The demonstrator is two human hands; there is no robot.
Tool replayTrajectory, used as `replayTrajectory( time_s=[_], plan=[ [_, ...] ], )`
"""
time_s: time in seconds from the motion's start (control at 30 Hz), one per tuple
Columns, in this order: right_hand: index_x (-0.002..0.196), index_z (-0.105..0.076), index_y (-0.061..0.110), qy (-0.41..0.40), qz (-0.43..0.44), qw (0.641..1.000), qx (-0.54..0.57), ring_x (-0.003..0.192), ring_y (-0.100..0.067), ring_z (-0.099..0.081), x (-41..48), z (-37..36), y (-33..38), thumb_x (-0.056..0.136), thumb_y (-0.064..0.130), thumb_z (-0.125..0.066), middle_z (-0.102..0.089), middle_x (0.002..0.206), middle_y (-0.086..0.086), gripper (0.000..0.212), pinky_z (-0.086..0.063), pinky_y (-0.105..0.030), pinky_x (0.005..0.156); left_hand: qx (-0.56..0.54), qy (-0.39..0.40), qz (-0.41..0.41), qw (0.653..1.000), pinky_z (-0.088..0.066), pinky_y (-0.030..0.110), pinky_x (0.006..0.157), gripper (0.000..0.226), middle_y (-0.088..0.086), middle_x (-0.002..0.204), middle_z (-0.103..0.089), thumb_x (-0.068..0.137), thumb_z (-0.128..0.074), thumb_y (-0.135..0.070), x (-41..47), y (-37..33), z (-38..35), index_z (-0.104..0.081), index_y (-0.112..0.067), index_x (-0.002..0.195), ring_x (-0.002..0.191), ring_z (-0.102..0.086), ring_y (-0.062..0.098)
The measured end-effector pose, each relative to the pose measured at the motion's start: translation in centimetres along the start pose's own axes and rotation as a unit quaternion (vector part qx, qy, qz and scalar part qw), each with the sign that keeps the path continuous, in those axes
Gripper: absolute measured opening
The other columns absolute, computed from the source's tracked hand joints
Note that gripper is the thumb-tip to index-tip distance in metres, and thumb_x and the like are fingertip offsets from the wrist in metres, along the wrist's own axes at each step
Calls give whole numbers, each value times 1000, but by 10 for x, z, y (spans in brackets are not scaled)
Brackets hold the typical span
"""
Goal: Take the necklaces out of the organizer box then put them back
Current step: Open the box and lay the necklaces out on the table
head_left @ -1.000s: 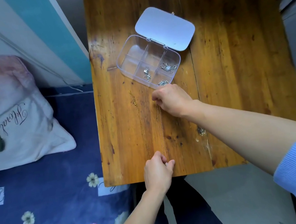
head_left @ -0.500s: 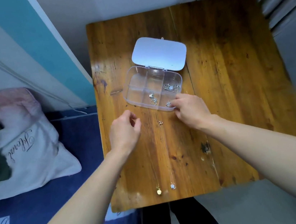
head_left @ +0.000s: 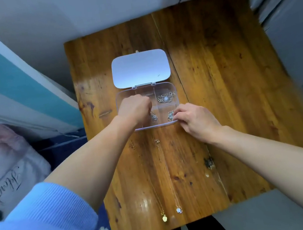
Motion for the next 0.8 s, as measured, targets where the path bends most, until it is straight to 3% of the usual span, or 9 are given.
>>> replayTrajectory(
  time_s=[0.27,0.4,0.47,0.67,0.8],
  plan=[
    [109,-71,7,1,7,1000,-2,102,-27,-59,0,0,-1,93,12,-57,-66,114,-7,22,-51,-42,80,97,-12,-67,993,-37,31,58,13,15,90,-71,82,-55,-17,-1,-11,-4,-67,-12,85,80,-65,37],
    [110,-71,8,-3,8,1000,-7,103,-25,-59,0,-1,-2,94,13,-55,-65,114,-6,23,-51,-38,80,92,-14,-71,993,-34,32,57,8,17,87,-69,83,-51,-16,-6,-10,-7,-54,-16,75,79,-64,39],
    [109,-71,8,-5,8,1000,-7,103,-25,-59,0,-3,-2,94,14,-55,-65,113,-6,22,-51,-37,80,78,-25,-70,994,-35,32,58,10,18,87,-69,84,-50,-17,-7,-8,-8,-57,-13,78,80,-64,39],
    [107,-71,16,-56,-26,997,49,83,-13,-63,-7,-1,-7,87,24,-67,-67,113,3,21,-46,-25,73,-127,-95,-10,987,-44,32,62,12,2,79,-68,82,-62,-26,-20,8,7,-68,-16,82,83,-61,29],
    [106,-72,19,-140,-90,974,152,62,-6,-55,-7,4,-5,83,20,-70,-70,102,4,24,-49,-28,70,-239,-101,24,965,-49,35,59,9,-4,63,-58,79,-67,-21,-44,29,26,-66,-16,72,66,-56,20]
  ],
)
Point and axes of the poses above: each hand's wrist, its own x-axis towards the middle knuckle, its own z-axis out of the back of the hand, y = z × x, the point moved 3 cm from there along x, towards the middle knuckle
